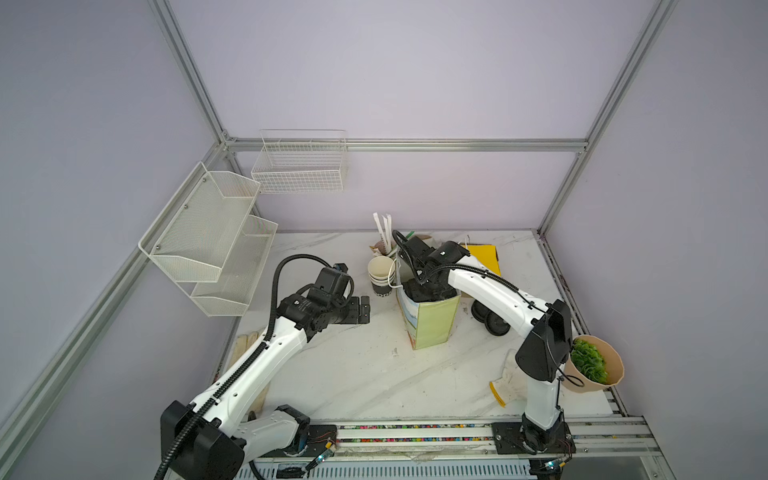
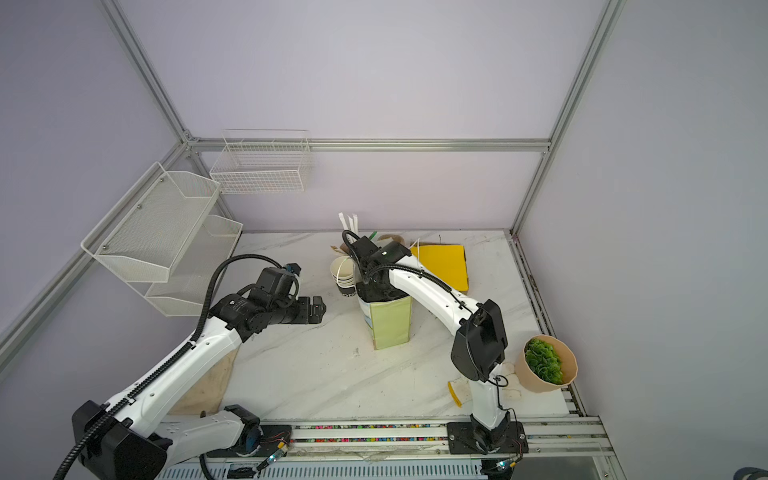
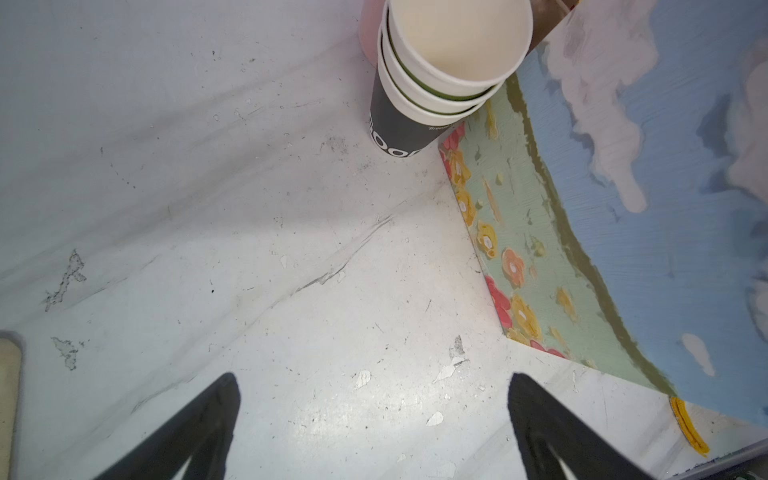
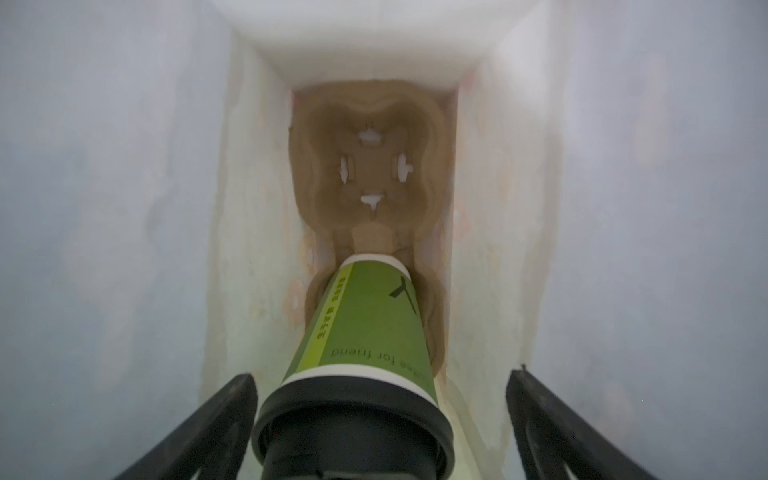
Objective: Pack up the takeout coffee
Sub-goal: 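Open the right gripper and lift it up out of the bag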
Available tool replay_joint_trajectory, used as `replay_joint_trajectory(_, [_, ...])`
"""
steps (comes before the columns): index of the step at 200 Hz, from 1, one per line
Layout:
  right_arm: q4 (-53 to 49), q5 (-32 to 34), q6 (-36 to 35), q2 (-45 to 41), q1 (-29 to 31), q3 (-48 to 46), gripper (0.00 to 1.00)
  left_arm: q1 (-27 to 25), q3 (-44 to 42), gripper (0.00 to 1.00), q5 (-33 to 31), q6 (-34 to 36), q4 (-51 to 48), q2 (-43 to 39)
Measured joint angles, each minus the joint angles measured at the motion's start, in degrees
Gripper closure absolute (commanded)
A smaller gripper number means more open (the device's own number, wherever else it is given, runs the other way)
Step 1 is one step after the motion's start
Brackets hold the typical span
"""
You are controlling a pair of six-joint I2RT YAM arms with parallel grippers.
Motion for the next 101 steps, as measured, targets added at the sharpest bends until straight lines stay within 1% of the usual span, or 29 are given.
replay_joint_trajectory(101, [3.89,0.42,0.92,-0.39,0.0,-0.44,0.03,-0.04,0.0,0.0,-0.63,0.02,0.04,0.02])
